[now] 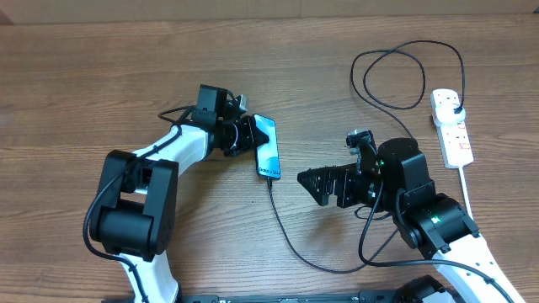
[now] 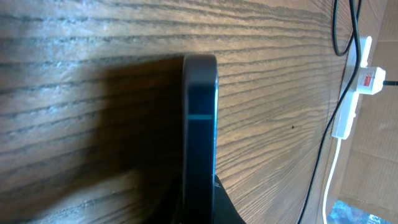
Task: Plug charger to phone and switch on socket
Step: 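Lower the phone flat onto the table with the left gripper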
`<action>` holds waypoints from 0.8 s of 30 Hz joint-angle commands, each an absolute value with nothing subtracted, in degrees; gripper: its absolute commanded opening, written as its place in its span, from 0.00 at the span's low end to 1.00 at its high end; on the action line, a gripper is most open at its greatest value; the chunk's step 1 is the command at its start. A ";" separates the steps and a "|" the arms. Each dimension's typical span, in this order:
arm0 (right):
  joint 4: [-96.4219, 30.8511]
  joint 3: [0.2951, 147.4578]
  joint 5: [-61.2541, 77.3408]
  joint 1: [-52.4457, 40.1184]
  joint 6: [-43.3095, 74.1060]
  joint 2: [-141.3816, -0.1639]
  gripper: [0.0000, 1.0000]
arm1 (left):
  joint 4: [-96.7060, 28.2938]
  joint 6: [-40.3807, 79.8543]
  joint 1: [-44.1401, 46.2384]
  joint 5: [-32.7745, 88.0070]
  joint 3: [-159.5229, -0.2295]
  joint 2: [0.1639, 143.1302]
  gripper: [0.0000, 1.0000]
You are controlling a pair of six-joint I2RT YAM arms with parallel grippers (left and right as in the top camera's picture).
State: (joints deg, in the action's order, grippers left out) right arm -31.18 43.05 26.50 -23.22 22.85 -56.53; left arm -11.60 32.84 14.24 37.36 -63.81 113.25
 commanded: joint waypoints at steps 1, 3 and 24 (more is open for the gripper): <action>-31.48 43.35 25.54 -23.00 22.39 -55.94 1.00 | -11.81 33.21 14.46 37.01 -64.99 114.93 0.04; -31.83 43.35 25.50 -23.00 22.39 -55.94 1.00 | -11.97 33.21 14.46 36.62 -64.99 115.02 0.04; -32.82 43.35 25.45 -23.00 22.37 -55.94 1.00 | -21.32 33.26 13.98 26.22 -64.99 115.00 0.94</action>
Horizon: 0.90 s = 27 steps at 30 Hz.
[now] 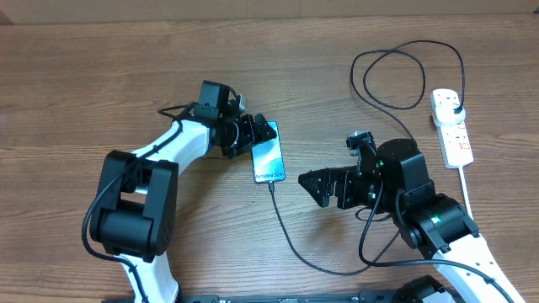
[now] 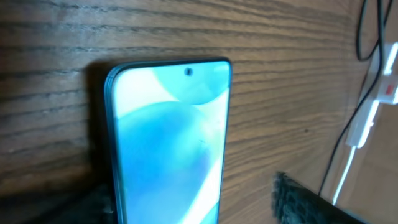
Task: Plug charger to phone and switch on socket
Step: 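Lower the phone flat onto the table with the left gripper, then move the right gripper to the power strip's orange switch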
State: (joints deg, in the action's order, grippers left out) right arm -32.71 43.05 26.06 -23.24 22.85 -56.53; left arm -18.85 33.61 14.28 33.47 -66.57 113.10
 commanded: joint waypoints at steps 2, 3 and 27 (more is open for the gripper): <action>-33.04 43.35 25.02 -23.00 22.39 -55.92 1.00 | -22.92 33.45 13.43 25.04 -65.06 114.96 1.00; -33.28 43.44 24.38 -23.00 22.39 -55.92 1.00 | -23.73 33.43 13.02 24.99 -65.14 114.87 1.00; -33.08 54.65 11.60 16.84 20.53 -68.23 1.00 | -40.53 17.74 15.31 21.02 -69.71 86.59 1.00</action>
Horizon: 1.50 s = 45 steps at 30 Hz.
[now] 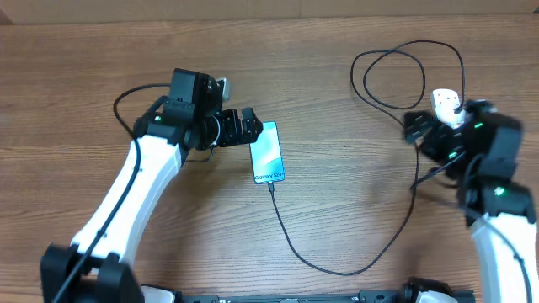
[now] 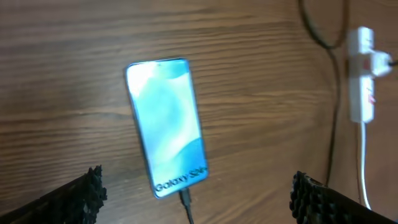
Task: Plug charger to phone and switch on socket
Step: 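Move the right gripper to the power strip's orange switch, then press the orange switch on the power strip with the right gripper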
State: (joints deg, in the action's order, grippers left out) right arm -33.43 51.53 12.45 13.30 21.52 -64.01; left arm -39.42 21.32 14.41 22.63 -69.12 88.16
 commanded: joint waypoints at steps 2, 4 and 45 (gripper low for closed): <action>-32.84 57.06 11.57 19.73 20.91 -72.66 0.99 | -41.36 17.74 15.59 20.99 -69.71 85.86 1.00; -32.32 59.55 11.53 22.13 20.93 -77.47 0.93 | -42.02 17.74 15.79 20.97 -69.71 85.69 1.00; -15.68 66.94 11.20 29.10 27.20 -111.31 0.04 | -43.00 19.46 15.79 20.51 -69.71 85.71 1.00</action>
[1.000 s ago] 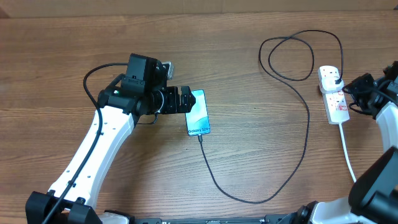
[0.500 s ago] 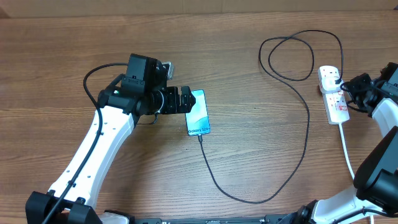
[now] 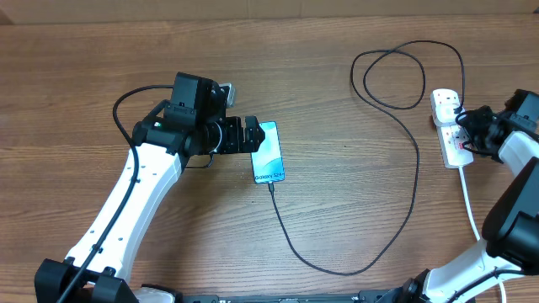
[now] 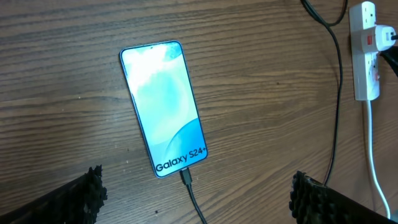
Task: Plug charger to phone and switch on socket
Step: 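Press the orange switch on the power strip with the right gripper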
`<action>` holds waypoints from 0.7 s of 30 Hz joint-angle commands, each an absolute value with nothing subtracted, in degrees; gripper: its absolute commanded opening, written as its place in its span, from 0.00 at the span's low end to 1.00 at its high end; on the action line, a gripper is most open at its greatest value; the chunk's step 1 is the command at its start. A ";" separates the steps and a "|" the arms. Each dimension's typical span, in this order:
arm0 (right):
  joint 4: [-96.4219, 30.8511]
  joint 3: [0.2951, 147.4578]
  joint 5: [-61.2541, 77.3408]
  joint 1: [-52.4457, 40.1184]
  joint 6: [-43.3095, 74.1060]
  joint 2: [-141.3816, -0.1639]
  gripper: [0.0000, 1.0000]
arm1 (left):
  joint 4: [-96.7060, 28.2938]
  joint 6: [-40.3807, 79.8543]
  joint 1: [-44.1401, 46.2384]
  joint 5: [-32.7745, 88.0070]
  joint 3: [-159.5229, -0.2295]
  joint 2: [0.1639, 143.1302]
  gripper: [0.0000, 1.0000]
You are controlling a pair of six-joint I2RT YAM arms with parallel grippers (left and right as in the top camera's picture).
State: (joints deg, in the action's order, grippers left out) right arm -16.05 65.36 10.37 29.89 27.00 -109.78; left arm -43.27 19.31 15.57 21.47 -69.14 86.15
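The phone (image 3: pixel 268 153) lies flat, screen lit and facing up; the left wrist view shows it as phone (image 4: pixel 163 109). The black charger cable (image 3: pixel 290 240) is plugged into its bottom end, seen at the plug (image 4: pixel 185 177). My left gripper (image 3: pixel 242 135) is open just left of the phone and holds nothing; its fingers (image 4: pixel 81 199) stand wide apart. The white socket strip (image 3: pixel 450 126) lies at the right, with a red switch (image 4: pixel 368 40). My right gripper (image 3: pixel 472 122) is at the strip's middle, its jaws too small to read.
The cable loops across the table's right half (image 3: pixel 396 76) up to the black plug (image 3: pixel 456 105) in the strip. The strip's white lead (image 3: pixel 467 202) runs toward the front edge. Bare wooden table (image 3: pixel 354 185) lies between phone and strip.
My right gripper was left of the strip's top end; now its arm comes in from the right edge and the gripper is over the strip's middle. Phone and left gripper have hardly moved.
First my left gripper held the phone on its edge, cable plugged in, while the right gripper stood mid-table. Then the phone lay flat between the opened left fingers. Later the left gripper was backed off and the right one was near the strip, where it is now.
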 commanded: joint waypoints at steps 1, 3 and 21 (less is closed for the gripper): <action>-15.68 66.94 11.20 28.86 27.20 -111.48 0.04 | -43.00 19.46 15.79 20.51 -69.71 85.71 1.00; -15.62 66.94 11.18 28.49 27.18 -111.48 0.04 | -43.00 19.44 15.79 20.47 -69.71 85.71 1.00; -19.27 66.83 12.27 24.69 26.57 -111.79 0.04 | -43.05 19.29 15.79 20.34 -69.71 85.71 1.00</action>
State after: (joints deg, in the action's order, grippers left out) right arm -17.69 66.46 8.21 28.01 26.94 -110.54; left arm -43.24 19.31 15.57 20.91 -69.14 86.15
